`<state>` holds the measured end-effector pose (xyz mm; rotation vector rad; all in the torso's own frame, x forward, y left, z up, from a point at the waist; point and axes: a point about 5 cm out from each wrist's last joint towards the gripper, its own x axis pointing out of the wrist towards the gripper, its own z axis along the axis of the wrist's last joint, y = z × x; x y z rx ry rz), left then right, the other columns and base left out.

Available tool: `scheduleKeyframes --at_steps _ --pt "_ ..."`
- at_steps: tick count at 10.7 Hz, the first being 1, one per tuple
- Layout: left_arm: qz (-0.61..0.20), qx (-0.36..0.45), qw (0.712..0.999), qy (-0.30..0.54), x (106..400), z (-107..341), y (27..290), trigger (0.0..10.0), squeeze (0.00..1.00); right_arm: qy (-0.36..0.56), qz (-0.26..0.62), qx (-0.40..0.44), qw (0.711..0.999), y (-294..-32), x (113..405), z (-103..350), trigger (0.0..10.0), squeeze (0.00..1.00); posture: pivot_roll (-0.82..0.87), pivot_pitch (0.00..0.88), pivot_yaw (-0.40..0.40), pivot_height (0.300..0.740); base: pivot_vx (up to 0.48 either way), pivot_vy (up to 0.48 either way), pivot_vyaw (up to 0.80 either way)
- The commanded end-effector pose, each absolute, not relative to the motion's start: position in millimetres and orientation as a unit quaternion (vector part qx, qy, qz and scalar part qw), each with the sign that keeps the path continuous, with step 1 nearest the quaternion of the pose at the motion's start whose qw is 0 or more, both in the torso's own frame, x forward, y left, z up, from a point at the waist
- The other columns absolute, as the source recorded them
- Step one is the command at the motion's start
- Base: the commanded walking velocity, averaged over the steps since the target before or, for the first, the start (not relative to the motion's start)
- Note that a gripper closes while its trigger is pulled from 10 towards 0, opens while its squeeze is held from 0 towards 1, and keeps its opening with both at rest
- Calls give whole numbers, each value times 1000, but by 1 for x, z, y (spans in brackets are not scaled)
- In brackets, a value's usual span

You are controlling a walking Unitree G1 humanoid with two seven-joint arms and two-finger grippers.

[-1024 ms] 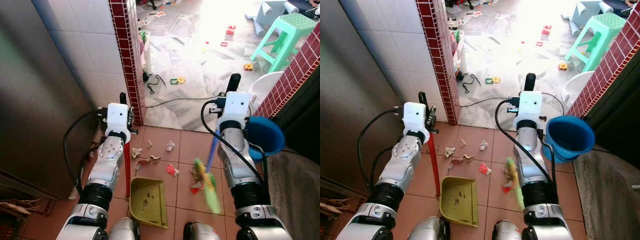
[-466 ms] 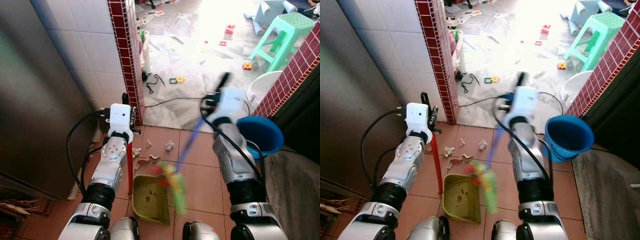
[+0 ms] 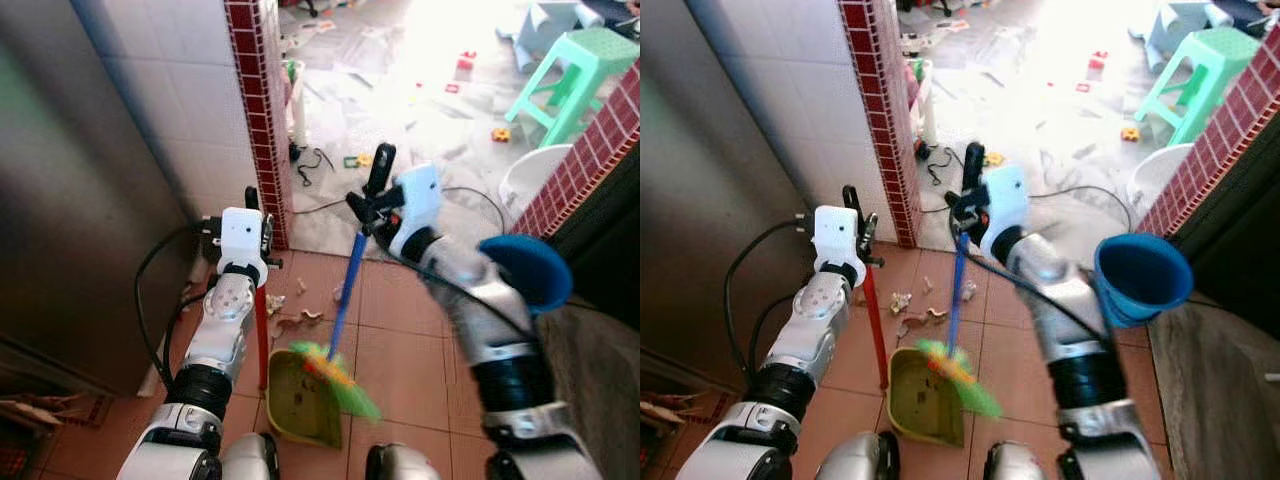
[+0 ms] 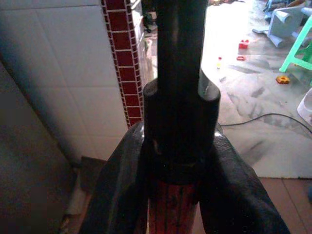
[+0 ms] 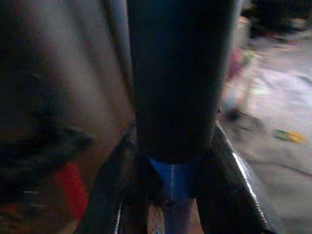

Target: Sweep floor

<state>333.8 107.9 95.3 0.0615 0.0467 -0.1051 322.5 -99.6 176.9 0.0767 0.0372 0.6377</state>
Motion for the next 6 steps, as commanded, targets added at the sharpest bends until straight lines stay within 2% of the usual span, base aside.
scheduleKeyframes --at_steps 1,2,3,4,5,6 --pt "-55 39 998 14 337 100 107 10000 0 -12 396 84 914 -85 313 198 10000 0 -55 88 49 740 0 0 0" --pt "-56 39 998 14 338 100 107 10000 0 -17 411 86 908 -86 311 203 10000 0 -54 86 49 740 0 0 0" --pt "-60 40 997 14 338 100 106 10000 0 -30 456 107 883 -92 306 221 10000 0 -52 85 49 740 0 0 0" --pt "-63 40 997 13 338 101 106 10000 0 -55 465 105 877 -98 306 231 10000 0 -48 83 48 740 0 0 0" --pt "-69 38 997 15 338 101 106 10000 0 -77 441 102 888 -106 313 238 10000 0 -45 81 52 740 0 0 0" --pt "-80 38 996 19 338 100 104 10000 0 -121 369 79 918 -118 327 246 10000 0 -45 86 55 740 0 0 0"
